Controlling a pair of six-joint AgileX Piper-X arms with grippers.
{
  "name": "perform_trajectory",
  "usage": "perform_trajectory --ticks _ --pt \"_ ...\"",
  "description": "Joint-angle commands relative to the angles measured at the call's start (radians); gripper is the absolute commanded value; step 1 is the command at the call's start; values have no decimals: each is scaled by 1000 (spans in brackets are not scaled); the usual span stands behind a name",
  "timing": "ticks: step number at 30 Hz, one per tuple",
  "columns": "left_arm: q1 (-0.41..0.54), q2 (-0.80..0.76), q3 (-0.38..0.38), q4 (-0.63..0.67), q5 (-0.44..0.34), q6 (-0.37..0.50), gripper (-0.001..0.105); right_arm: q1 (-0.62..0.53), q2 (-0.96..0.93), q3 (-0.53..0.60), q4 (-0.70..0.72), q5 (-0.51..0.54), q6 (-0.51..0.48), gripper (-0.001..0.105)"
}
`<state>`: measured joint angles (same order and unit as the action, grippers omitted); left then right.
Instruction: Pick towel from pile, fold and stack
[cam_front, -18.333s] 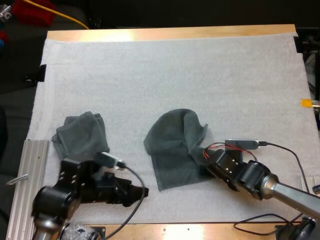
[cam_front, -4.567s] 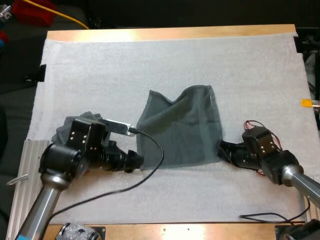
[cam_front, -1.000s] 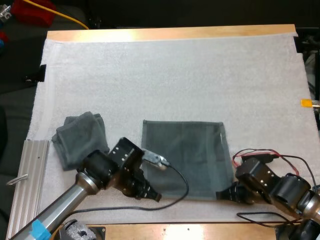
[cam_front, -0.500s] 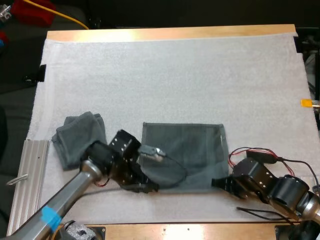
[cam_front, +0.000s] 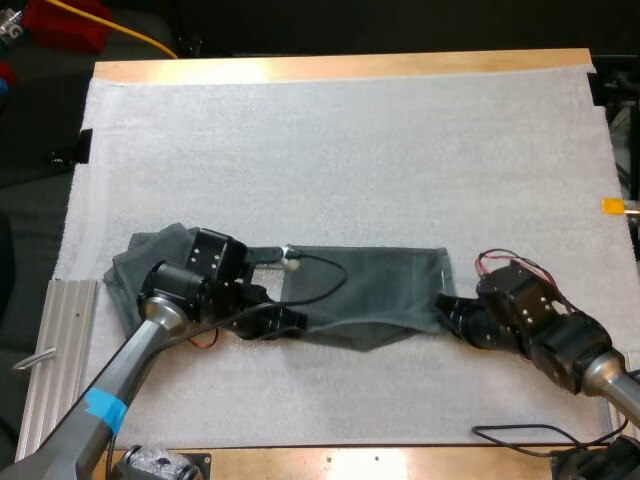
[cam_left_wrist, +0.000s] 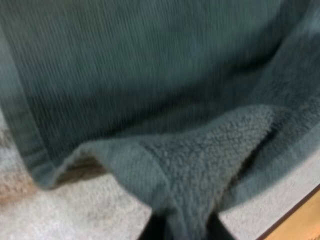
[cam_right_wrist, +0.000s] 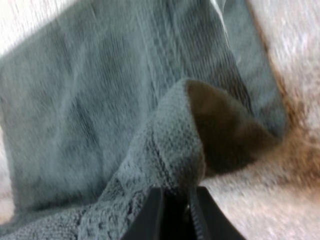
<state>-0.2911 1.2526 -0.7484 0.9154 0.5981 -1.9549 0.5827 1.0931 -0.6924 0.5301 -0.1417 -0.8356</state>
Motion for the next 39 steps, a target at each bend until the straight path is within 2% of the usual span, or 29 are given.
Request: perform_trajectory --ticks 1,8,10,14,22,29,32,35,37,39 --pt "10 4 -6 -37 9 -12 0 -17 16 -4 -21 -22 4 1" --pt "47 38 -8 -146 17 -46 0 -64 86 -28 -92 -36 5 1" --pt "47 76 -9 -164 40 -49 0 -71 104 -42 -94 -34 5 1" --pt "47 158 -23 -176 53 -61 0 -71 138 -67 -110 -14 3 1" --pt "47 241 -103 -202 46 -61 0 -71 222 -84 -158 9 3 1" --pt "47 302 -113 -208 43 -61 1 -71 247 -84 -178 37 3 1" --pt "47 314 -113 -209 43 -61 12 -71 263 -84 -183 33 3 1" --pt "47 315 -113 -209 43 -61 33 -71 272 -84 -199 33 3 1" --pt "47 315 -113 -211 43 -61 50 -71 275 -84 -221 33 3 4" --pt "47 315 -113 -216 43 -61 66 -71 276 -84 -247 33 3 13"
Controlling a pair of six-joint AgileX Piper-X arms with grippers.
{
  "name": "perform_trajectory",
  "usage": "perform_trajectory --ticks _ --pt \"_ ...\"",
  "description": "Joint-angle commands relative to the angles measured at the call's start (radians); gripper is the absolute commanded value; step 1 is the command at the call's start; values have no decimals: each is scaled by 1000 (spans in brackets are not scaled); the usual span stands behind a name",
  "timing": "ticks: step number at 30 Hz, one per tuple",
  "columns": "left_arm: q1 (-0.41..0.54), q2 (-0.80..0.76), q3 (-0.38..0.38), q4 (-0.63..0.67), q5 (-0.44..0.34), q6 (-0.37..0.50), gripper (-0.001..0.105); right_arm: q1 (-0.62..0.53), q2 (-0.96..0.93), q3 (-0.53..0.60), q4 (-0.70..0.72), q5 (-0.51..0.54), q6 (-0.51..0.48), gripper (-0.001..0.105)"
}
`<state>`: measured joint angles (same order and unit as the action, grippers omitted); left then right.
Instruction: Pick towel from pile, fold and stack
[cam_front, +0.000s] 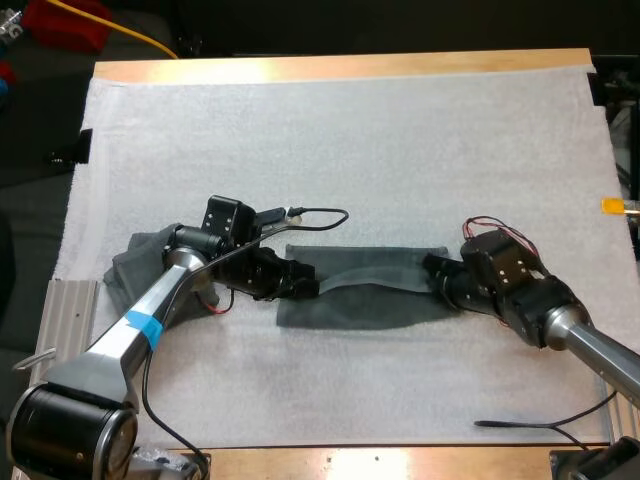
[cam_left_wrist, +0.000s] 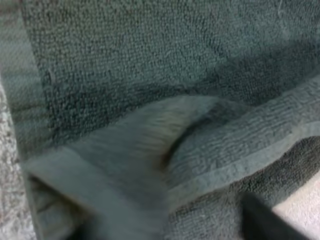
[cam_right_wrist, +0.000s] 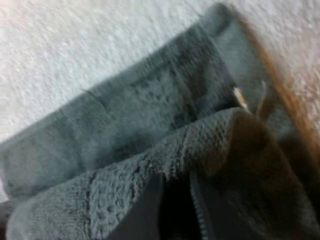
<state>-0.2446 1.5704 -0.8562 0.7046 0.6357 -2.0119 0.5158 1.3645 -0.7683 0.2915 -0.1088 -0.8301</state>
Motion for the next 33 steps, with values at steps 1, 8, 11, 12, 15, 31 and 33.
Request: perform_trajectory --ticks 1,8,11,12,15,31,33 --pt "0 -3 -7 -6 5 -4 70 -4 5 -8 -24 0 -3 19" --pt "0 -3 -26 -51 53 -4 69 -4 5 -8 -179 0 -31 60" --pt "0 -3 -49 -44 62 -4 69 -4 5 -8 -239 0 -90 65" --pt "0 -4 -58 -35 65 -3 69 -4 3 -8 -249 -2 -99 66" --pt "0 -18 -70 -25 66 3 69 -4 -1 -8 -251 -17 -140 66" --pt "0 -245 -70 63 35 102 69 -4 -110 -8 -116 -72 -272 66" --pt "0 -283 -70 83 35 103 69 -4 -141 -8 -70 -72 -289 66"
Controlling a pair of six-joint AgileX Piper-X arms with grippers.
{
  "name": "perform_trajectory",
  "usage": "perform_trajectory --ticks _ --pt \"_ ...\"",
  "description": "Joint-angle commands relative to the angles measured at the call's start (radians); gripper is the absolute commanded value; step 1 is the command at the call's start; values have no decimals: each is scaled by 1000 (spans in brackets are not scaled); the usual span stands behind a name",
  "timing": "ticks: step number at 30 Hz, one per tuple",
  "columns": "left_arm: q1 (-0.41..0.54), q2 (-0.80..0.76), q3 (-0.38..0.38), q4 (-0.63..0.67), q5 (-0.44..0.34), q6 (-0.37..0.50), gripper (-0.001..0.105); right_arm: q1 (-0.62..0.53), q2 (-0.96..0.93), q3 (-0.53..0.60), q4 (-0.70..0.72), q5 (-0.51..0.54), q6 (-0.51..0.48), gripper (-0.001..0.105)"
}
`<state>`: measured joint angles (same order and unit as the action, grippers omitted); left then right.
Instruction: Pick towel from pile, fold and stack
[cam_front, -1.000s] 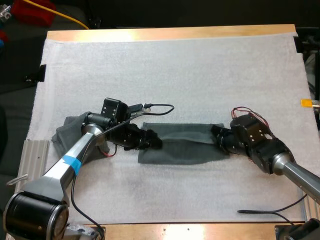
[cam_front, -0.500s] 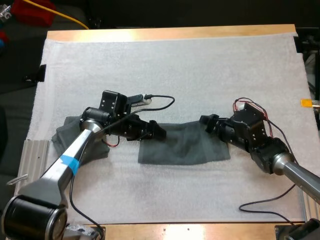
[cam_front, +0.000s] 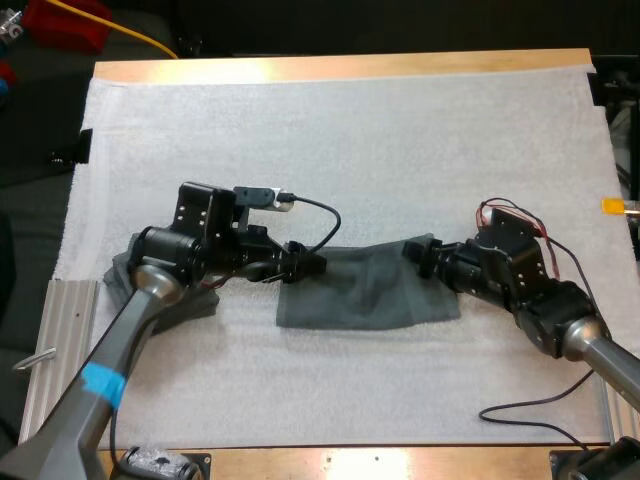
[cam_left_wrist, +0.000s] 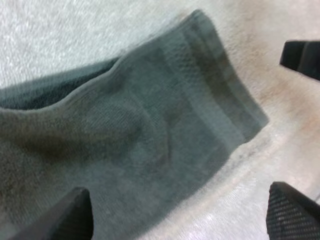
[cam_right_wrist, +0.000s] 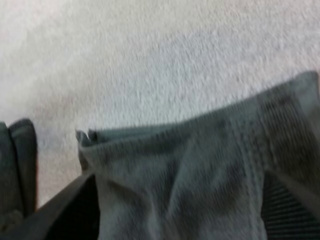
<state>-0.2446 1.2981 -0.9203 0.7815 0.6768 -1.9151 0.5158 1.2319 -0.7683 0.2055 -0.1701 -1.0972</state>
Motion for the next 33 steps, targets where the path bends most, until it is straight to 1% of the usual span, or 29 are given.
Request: perform_trajectory --ticks 1,5,9,13,21,25,27,31,33 --pt "0 -26 -6 16 -7 6 69 -4 -20 -8 36 -11 -34 66" --pt "0 -100 -6 61 -7 12 69 -4 -77 -8 110 -11 -61 66" --pt "0 -192 -6 120 -25 13 69 -4 -139 -8 176 -11 -85 66" --pt "0 -282 -6 179 -51 13 69 -4 -194 -8 240 -11 -96 66" --pt "0 -478 -6 292 -60 13 69 -4 -301 -8 335 -9 -97 66" --pt "0 -548 -6 327 -60 -2 69 -4 -342 -8 383 -7 -105 66" --pt "0 -593 -6 337 -63 -23 69 -4 -363 -8 416 -7 -113 66" --pt "0 -658 -6 363 -104 -33 69 -4 -391 -8 457 -7 -122 66" --pt "0 -684 -6 374 -107 -33 69 -4 -403 -8 470 -7 -138 66"
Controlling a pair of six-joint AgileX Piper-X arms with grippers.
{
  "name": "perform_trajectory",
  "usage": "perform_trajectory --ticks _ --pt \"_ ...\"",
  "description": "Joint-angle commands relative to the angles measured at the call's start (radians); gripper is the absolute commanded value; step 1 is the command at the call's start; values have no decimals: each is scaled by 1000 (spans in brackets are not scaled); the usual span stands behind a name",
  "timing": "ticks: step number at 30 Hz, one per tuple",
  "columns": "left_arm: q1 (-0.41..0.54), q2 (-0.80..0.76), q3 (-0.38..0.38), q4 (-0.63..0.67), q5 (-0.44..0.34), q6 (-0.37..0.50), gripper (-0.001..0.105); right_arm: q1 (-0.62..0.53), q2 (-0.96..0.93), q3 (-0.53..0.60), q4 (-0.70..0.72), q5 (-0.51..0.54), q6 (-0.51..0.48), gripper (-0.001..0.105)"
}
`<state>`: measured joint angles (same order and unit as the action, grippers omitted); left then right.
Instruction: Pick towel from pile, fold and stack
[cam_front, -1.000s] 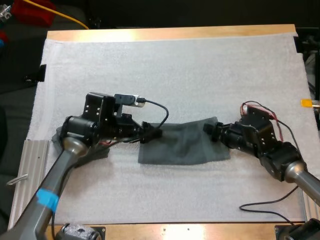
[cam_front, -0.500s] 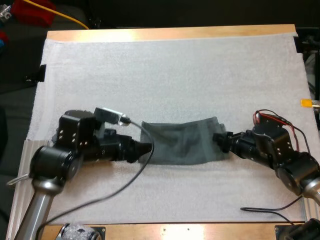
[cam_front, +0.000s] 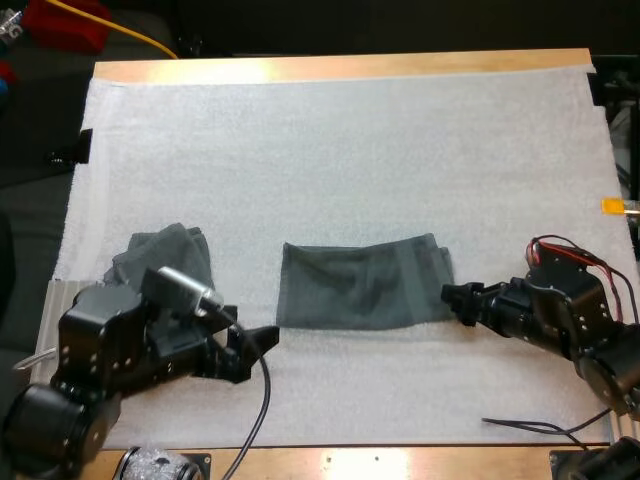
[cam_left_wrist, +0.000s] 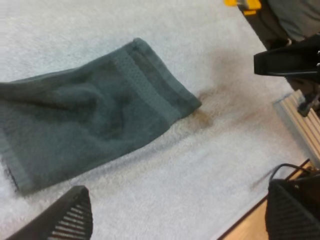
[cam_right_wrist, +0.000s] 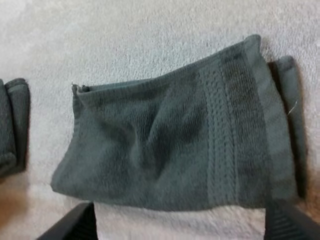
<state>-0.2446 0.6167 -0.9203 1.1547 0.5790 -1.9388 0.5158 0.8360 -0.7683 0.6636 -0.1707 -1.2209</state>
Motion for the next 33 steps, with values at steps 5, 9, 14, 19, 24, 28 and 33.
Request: perform_trajectory --ticks 5,9,14,19,24,28,33 --pt "0 -30 -6 2 -8 -15 69 -4 -16 -8 21 47 -31 66" --pt "0 -31 -6 20 -7 -15 69 -4 -16 -8 27 105 -33 66" --pt "0 -31 -6 38 -7 -15 69 -14 -16 -8 27 122 -44 66" --pt "0 -31 -6 37 -7 -15 69 -111 -16 -8 29 80 -72 66" --pt "0 -31 -6 37 -5 -15 69 -240 -9 -8 53 -22 -167 66" --pt "0 -31 -6 37 0 -15 69 -340 34 -8 76 -141 -268 66" --pt "0 -31 -6 48 0 -15 69 -447 143 -8 72 -315 -342 66"
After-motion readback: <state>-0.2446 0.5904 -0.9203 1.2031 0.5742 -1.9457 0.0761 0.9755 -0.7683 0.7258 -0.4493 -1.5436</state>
